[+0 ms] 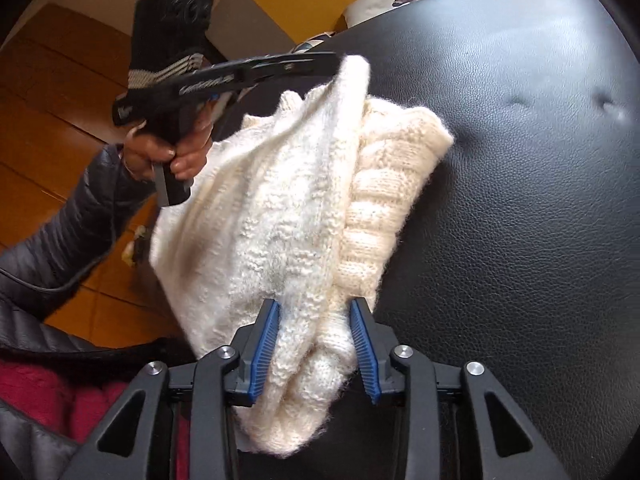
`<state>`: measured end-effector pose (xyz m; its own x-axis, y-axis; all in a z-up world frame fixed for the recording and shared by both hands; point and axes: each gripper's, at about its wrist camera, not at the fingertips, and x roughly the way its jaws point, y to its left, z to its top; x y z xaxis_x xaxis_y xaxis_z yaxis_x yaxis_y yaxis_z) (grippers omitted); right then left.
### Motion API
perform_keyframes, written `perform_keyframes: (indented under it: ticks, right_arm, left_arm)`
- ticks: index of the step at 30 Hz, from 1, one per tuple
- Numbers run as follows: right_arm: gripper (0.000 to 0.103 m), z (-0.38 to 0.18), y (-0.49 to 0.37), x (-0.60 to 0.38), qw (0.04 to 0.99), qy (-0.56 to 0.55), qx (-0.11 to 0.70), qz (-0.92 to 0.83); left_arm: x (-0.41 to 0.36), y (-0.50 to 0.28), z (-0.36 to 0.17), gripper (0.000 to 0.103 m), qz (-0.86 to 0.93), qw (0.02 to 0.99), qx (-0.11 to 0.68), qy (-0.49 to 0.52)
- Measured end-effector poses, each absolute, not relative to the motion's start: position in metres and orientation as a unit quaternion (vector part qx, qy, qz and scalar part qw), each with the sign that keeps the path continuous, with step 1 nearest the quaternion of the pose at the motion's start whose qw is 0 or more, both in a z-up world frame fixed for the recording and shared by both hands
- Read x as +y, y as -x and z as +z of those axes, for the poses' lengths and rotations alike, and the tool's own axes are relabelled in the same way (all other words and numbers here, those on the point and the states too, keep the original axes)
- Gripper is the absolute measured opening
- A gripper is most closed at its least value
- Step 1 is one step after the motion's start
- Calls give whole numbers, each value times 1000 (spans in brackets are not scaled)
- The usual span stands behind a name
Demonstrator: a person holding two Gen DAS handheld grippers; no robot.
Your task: Fold clothes
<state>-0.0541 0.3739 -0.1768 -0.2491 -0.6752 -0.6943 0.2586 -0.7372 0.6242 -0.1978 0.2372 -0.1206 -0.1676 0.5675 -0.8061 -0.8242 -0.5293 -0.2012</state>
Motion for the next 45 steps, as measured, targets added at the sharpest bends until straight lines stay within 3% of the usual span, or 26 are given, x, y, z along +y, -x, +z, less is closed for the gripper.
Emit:
perform_keyframes:
  ticks: [7,12,14,18,19,20,21,30,34,36,41,45]
  right_arm:
    - [34,-179,49,377,303,-520,-208,-771]
    - [34,-181,48,379,299,-524,-214,-768]
    - [34,-181,48,378,297,-524,-214,-769]
    - [35,-181,46,378,290,-523,-214,-772]
    - [35,-181,45,377,288,-523,-213,-773]
    - [35,-179,45,376,286,-523,-211,-774]
    - [35,-178,44,376,284,-524,-208,-776]
    - [35,-163,31,365,263,-521,-186,-790]
    - [35,-163,27,365,257,-519,-191,-792]
    - [35,-163,26,363,253,-521,-187,-793]
    - [37,-158,22,366,234,-523,-203,-794]
    - [43,-126,18,374,203,-487,-184,-829]
  left_arm:
    - [240,201,-124,2,755,443,152,459]
    - [211,192,-119,47,740,455,169,466]
    - [205,186,-122,54,734,458,180,469]
    - [208,177,-139,52,725,451,203,479]
    - [210,174,-140,44,728,448,204,477]
    - [212,172,-140,9,736,442,208,468]
    - [213,170,-139,5,742,442,207,460]
    - [229,177,-153,5,781,400,185,442]
    - [229,183,-152,10,786,393,168,447]
    - [221,185,-147,18,788,390,148,453]
    - [154,191,-105,28,830,360,44,425]
    - [83,176,-90,33,857,318,87,396]
